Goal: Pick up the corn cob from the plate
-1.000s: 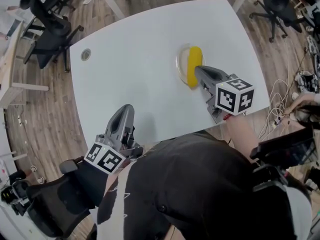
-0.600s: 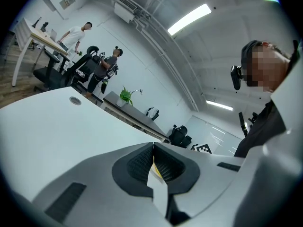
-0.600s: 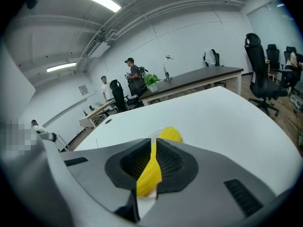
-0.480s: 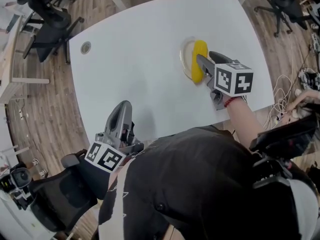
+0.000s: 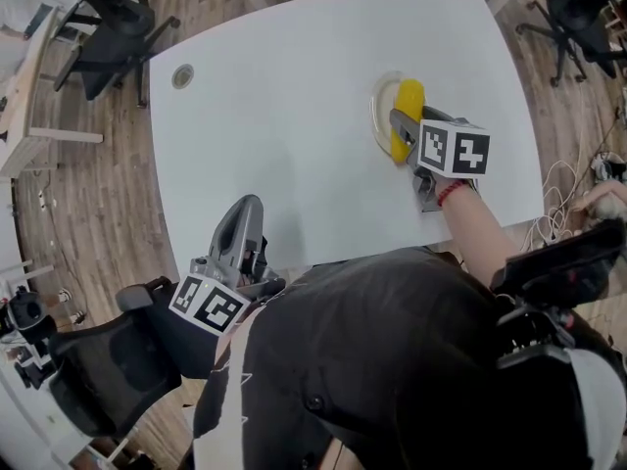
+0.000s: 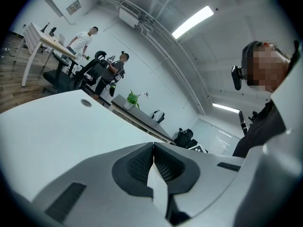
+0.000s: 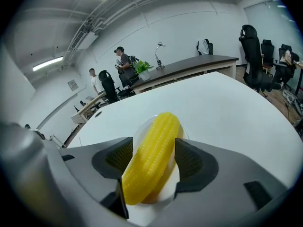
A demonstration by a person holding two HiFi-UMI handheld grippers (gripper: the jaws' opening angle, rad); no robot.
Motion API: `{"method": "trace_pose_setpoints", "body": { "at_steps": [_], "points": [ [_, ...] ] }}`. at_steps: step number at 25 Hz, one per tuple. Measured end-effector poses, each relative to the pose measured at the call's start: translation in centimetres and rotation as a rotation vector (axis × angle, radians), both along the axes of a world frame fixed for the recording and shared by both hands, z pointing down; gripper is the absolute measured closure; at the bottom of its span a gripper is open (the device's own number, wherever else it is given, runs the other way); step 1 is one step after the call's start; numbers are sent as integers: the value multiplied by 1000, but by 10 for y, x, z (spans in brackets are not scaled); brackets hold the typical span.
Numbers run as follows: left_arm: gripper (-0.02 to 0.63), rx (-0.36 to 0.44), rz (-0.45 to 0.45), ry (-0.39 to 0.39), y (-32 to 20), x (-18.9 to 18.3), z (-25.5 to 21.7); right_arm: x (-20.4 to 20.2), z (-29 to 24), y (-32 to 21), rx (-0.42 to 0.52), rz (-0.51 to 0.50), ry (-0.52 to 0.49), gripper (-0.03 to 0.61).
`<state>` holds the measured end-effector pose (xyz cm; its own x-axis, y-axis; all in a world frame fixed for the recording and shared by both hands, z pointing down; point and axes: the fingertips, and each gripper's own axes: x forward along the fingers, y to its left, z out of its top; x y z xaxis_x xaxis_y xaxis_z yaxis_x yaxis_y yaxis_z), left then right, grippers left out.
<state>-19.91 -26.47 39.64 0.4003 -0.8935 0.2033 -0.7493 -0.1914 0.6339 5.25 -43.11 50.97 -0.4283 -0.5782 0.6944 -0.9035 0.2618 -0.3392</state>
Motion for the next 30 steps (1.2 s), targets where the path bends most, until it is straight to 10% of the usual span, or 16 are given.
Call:
{"method": "trace_pose_setpoints", "body": {
  "at_steps": [30],
  "points": [
    [598,-15,8,36,4,0,12,-14,17,-15,-59,-213,121,262]
  ]
}}
